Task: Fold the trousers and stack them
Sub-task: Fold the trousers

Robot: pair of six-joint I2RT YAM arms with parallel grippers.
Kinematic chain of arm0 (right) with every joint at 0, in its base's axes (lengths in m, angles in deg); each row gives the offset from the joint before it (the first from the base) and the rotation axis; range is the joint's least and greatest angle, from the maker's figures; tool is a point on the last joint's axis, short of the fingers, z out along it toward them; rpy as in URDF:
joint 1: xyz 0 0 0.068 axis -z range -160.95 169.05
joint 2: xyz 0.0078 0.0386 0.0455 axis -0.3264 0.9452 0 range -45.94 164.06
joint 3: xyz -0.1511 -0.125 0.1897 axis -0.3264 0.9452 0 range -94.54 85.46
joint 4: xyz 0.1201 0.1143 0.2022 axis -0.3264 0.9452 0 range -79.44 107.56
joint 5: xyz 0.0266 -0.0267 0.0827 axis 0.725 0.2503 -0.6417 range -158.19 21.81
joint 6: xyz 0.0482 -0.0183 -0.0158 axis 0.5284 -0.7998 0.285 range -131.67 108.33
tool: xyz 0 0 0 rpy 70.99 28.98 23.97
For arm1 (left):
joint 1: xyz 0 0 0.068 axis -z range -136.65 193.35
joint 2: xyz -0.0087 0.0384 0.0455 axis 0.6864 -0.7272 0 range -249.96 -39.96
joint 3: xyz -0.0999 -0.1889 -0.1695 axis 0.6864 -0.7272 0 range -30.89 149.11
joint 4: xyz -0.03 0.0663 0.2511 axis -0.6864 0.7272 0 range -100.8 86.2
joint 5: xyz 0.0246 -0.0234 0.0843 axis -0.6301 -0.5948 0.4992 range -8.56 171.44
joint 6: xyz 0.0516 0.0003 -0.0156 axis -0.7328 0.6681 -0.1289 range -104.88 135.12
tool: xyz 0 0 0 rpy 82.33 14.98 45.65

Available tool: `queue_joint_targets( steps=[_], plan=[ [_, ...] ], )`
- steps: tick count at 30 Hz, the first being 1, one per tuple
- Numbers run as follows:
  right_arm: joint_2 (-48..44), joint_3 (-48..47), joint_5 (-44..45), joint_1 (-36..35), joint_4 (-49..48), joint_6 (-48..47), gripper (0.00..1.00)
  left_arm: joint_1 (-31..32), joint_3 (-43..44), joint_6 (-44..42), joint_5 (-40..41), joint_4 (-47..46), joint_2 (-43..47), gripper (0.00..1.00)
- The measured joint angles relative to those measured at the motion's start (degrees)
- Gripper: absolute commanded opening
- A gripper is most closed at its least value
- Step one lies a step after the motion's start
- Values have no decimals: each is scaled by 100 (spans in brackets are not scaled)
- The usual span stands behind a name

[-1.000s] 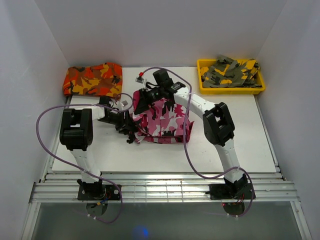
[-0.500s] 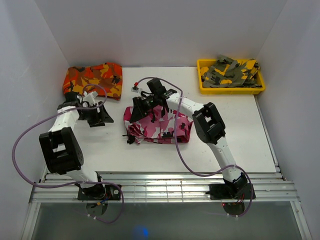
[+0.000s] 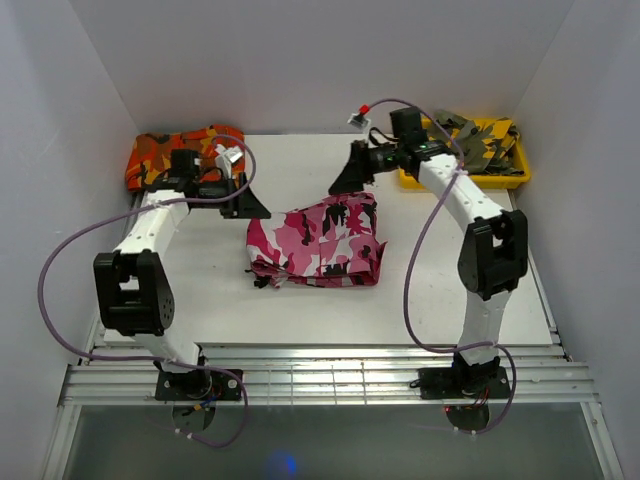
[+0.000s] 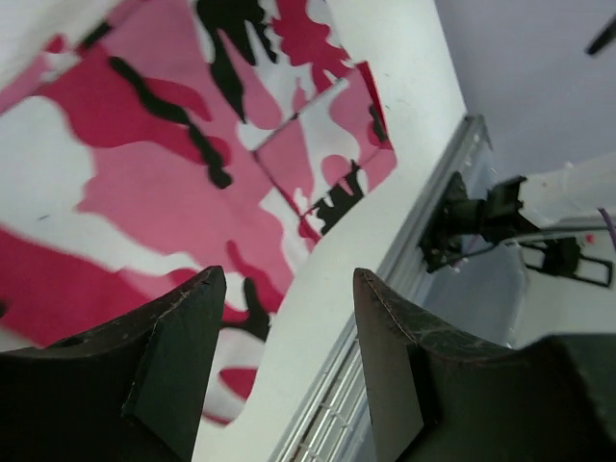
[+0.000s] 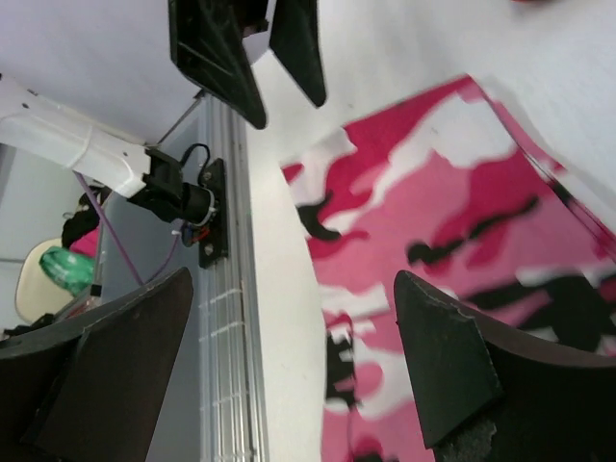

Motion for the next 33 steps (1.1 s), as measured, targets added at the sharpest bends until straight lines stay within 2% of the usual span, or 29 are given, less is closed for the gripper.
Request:
queue_joint_targets(
  steps=[4,8,13,18,23,29,33],
  plan=[
    [-350,920,-173,824,774,-883,90,562,-76,332,-470,-352,-643,66],
    [-310,2299,-133,741,1377,-1401,90,529,-717,457,-525,-474,-1235,66],
    [20,3156,-31,551,1633,-1700,90,181,-1515,457,-466,-372,-1810,66],
    [365,3220,-448,592,1591,-1764,90,-560,-1587,367,-811,-7,-2264,66],
    [256,3241,-415,616,1668,-1961,90,-767,-1499,-247,-723,317,-2227,68],
    [-275,2778,127,579,2437,-2507,90,-699,-979,-1080,-601,896,-1558,67],
    [-619,1969,553,597,2529,-2573,90,-579,-411,-898,-612,728,-761,66]
  ],
)
